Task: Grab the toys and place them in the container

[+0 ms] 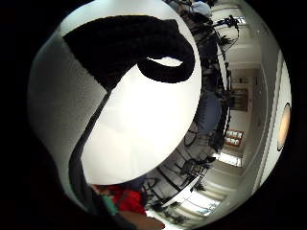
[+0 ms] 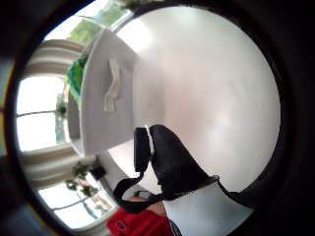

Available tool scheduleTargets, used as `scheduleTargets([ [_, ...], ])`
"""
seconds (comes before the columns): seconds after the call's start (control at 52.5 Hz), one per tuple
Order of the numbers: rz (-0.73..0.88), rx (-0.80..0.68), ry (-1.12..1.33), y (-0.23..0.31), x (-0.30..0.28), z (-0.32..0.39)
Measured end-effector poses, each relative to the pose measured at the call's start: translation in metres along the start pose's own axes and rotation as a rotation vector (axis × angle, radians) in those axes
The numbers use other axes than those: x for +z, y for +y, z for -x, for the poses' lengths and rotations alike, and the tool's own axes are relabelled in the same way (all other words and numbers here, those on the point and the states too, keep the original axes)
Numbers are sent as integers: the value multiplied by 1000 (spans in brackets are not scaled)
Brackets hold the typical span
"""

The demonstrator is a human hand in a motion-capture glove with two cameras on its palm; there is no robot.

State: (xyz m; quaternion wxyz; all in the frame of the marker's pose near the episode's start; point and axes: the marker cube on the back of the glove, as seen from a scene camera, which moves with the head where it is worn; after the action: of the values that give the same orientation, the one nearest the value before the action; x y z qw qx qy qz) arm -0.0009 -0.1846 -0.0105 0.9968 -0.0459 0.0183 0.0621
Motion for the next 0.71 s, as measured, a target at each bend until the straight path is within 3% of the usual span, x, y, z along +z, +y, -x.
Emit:
scheduleTargets([
  [0.057, 29, -90, -24, 12, 6, -8],
  [0.705, 10, -52, -101, 39, 13, -52],
])
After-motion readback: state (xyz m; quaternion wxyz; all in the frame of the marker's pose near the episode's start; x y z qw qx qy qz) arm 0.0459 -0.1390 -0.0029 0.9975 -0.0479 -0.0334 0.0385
